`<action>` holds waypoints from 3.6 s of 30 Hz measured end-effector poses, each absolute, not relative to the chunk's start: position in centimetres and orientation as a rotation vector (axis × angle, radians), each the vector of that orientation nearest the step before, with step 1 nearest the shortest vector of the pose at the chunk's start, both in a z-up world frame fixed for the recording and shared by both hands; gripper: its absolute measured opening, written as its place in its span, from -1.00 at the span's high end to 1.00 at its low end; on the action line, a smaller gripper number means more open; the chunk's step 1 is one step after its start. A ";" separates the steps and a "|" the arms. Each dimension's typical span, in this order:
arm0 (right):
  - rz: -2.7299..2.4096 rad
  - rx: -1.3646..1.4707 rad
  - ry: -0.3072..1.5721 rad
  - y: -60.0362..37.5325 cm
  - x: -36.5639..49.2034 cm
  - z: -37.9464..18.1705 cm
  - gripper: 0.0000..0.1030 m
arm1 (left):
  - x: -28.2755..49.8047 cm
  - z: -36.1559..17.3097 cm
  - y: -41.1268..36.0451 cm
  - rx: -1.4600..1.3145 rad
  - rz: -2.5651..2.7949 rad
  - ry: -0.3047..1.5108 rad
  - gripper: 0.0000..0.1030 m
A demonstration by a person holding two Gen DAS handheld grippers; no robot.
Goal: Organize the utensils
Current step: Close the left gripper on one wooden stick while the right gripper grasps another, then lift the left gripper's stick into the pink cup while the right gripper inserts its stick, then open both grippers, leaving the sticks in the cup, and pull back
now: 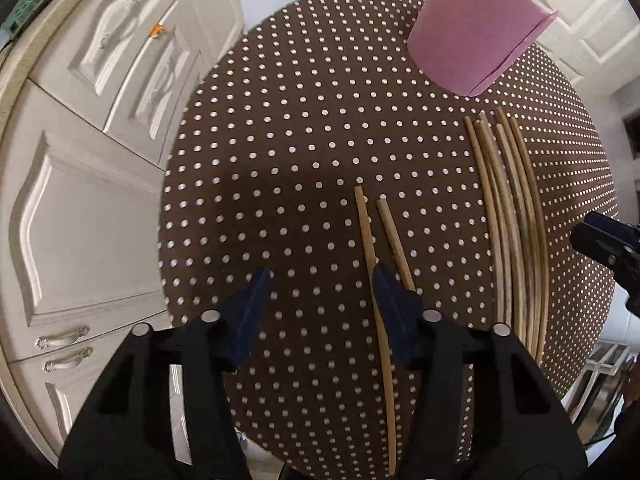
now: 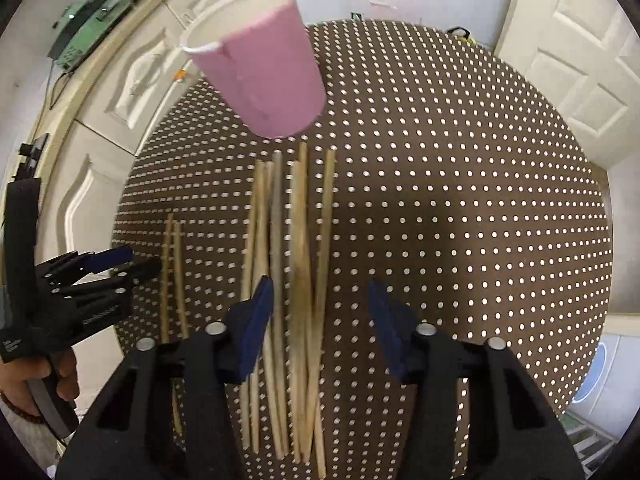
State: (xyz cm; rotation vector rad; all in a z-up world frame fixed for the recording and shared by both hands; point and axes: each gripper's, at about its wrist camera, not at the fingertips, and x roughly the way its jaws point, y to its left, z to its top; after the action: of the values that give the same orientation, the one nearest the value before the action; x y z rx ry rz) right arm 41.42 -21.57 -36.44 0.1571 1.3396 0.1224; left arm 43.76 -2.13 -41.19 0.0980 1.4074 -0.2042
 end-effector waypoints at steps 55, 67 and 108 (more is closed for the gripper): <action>0.418 0.212 0.845 -24.6 46.1 -16.8 0.90 | 47.0 -18.8 -5.5 -0.161 -0.496 0.907 0.90; 0.367 0.151 0.636 -25.4 48.4 -12.3 0.90 | 49.5 -15.2 -6.1 -0.211 -0.400 0.765 0.90; 0.322 0.251 0.935 -23.6 48.3 -24.2 0.67 | 49.8 -25.6 -7.2 -0.150 -0.308 1.021 -0.12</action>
State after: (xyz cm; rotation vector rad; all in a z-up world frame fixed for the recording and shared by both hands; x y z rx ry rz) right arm 48.28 -23.60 -24.24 0.2506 0.9347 0.3224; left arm 49.82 -7.19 -25.62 -0.1503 1.0207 -0.3083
